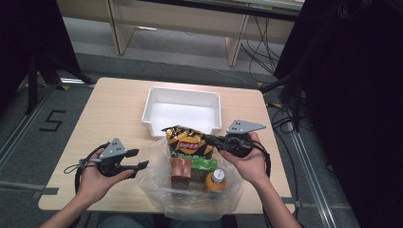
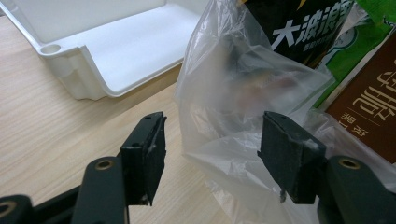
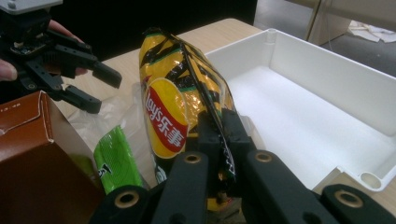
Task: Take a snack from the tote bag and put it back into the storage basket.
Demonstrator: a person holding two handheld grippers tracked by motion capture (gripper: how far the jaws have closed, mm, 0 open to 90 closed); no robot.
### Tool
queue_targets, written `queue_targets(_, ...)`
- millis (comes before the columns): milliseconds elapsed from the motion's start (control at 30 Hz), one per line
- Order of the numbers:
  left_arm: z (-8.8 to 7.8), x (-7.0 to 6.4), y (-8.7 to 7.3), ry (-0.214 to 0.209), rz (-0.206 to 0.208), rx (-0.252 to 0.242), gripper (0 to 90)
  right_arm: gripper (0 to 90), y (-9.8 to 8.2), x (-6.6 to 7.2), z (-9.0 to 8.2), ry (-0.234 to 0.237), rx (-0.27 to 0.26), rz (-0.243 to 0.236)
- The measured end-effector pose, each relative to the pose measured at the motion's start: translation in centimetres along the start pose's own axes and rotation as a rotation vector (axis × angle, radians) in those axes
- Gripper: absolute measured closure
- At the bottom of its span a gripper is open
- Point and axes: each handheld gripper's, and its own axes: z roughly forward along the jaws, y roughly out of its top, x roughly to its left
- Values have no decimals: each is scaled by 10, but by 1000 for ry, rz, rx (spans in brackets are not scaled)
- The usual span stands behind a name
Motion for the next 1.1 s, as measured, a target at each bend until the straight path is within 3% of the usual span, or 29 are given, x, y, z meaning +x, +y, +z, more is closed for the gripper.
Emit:
queue_targets(100, 0, 0, 0, 4, 5, 4, 397, 895, 1, -1, -2, 3, -5, -15)
queue_targets(200, 1, 0, 0, -4, 2, -6, 395, 895, 2, 0, -1, -1, -29, 5)
queue_targets(367, 1, -1, 0, -4, 2, -1, 394, 895, 5, -3, -6, 2, -31, -28)
queue_targets(433, 1, -1, 0, -1, 3, -1, 394, 895, 5, -1, -5, -3, -63, -14)
queue_targets(467, 1, -1, 0, -1, 3, -1, 393, 896, 6, 1, -7, 9, -46, 14)
queue_targets(567, 1, -1, 0, -5, 2, -2, 393, 896, 10, -1, -10, 9, -57, -16)
queue_targets(633, 1, -1, 0, -5, 1, -2, 393, 896, 11, 3, -12, 7, -73, 11)
queue_targets(667, 2, -2, 0, -7, 2, -2, 393, 897, 13, 1, -13, 11, -71, -18)
queue_targets(733, 2, -2, 0, -6, 2, 0, 393, 897, 14, 2, -14, 14, -83, -1)
queue_targets(1100, 3, -3, 0, -6, -3, 5, 392, 900, 22, 1, -22, 17, -111, -8)
